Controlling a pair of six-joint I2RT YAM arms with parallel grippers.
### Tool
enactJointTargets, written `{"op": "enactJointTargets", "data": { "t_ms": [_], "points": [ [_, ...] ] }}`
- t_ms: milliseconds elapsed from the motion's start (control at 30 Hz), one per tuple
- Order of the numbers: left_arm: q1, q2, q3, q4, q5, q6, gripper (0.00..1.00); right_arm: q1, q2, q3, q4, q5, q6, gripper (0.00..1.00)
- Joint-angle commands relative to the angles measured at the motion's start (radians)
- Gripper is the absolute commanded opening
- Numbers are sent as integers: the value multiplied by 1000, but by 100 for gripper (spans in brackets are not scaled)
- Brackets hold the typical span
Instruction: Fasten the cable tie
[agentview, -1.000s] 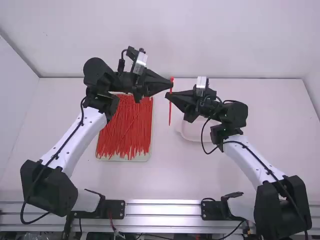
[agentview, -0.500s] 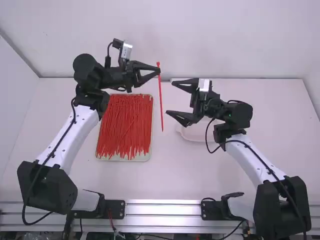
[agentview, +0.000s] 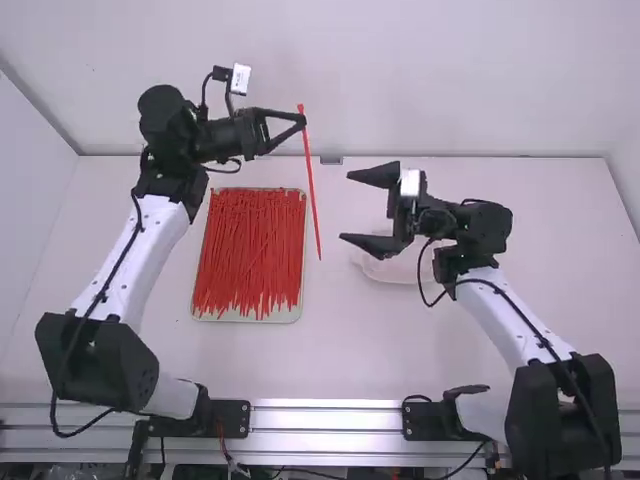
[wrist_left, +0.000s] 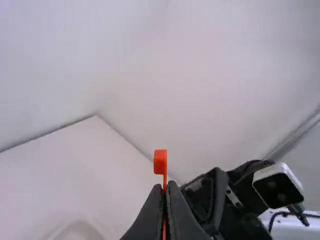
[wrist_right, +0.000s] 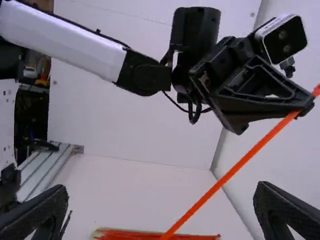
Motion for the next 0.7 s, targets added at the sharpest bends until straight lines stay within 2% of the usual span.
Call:
{"op": "enactJointTargets", "data": {
  "t_ms": [0, 100, 133, 233, 333, 667],
  "points": [
    [2, 45, 107, -63, 2, 45, 2, -17, 2, 33, 2, -16, -47, 100],
    [10, 113, 212, -183, -4, 34, 2, -29, 2, 33, 3, -74, -169, 99],
    [9, 151, 263, -248, -3, 24, 2, -36, 2, 33, 2, -127, -270, 100],
    [1, 198, 320, -335, 2, 4, 2, -43, 2, 32, 3, -218, -426, 100],
    [2, 237, 340, -357, 39, -52, 3, -49, 2, 30, -10, -299, -589, 100],
    [-18, 260, 321, -394, 82, -283, 3, -44, 2, -16, -1, -297, -913, 100]
  ]
}}
